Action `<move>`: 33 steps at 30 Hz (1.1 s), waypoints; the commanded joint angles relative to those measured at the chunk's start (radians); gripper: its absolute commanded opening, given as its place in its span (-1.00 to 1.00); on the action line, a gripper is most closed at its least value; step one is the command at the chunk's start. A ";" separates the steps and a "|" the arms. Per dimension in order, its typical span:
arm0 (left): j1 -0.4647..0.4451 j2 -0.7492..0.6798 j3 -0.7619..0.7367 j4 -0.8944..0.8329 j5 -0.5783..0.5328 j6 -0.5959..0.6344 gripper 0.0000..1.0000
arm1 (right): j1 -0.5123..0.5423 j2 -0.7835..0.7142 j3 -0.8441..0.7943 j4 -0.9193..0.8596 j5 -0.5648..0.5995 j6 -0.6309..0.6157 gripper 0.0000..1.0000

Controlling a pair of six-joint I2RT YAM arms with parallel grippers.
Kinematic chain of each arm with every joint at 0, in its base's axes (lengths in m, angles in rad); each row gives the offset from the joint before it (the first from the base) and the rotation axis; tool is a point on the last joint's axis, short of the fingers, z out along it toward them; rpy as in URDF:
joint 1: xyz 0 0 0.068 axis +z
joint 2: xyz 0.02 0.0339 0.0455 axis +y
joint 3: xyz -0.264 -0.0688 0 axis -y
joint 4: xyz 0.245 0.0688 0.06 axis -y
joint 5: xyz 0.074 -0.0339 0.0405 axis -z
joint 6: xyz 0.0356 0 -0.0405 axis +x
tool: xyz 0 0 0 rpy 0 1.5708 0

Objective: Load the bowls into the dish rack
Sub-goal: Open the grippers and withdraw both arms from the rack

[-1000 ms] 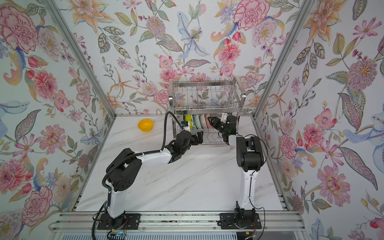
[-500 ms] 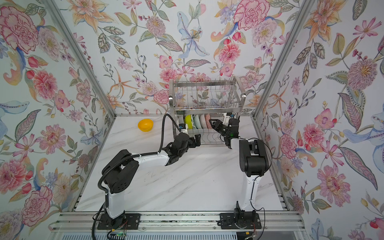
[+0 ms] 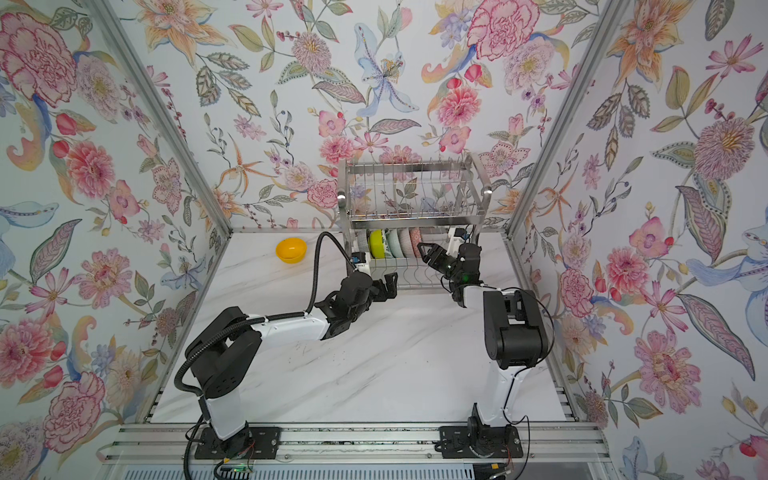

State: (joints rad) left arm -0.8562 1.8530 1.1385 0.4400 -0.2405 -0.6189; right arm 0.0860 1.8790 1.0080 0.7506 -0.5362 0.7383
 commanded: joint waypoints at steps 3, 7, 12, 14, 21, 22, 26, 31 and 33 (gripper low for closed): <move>-0.013 -0.069 -0.052 0.014 -0.031 -0.011 0.98 | 0.024 -0.093 -0.060 -0.017 0.030 -0.059 0.46; -0.023 -0.106 -0.089 0.016 -0.044 -0.014 0.98 | 0.036 -0.141 -0.094 -0.041 0.041 -0.071 0.65; -0.037 -0.148 -0.132 0.019 -0.060 -0.012 0.98 | 0.054 -0.220 -0.138 -0.103 0.075 -0.117 0.97; -0.044 -0.164 -0.149 0.019 -0.068 -0.013 0.98 | 0.064 -0.254 -0.152 -0.144 0.091 -0.146 0.97; -0.063 -0.227 -0.212 0.028 -0.097 -0.015 0.98 | 0.088 -0.449 -0.304 -0.277 0.277 -0.246 0.97; -0.066 -0.236 -0.220 0.029 -0.099 -0.014 0.98 | 0.087 -0.479 -0.318 -0.317 0.305 -0.262 0.97; -0.070 -0.255 -0.240 0.045 -0.105 -0.009 0.98 | 0.072 -0.608 -0.377 -0.445 0.430 -0.297 0.97; -0.072 -0.256 -0.237 0.059 -0.103 0.004 0.98 | 0.019 -0.747 -0.417 -0.581 0.637 -0.311 0.97; -0.072 -0.251 -0.230 0.060 -0.102 0.007 0.98 | -0.029 -0.761 -0.417 -0.597 0.645 -0.307 0.97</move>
State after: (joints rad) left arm -0.9173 1.6226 0.9138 0.4744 -0.3222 -0.6258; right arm 0.1001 1.1381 0.6048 0.2405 -0.0078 0.4557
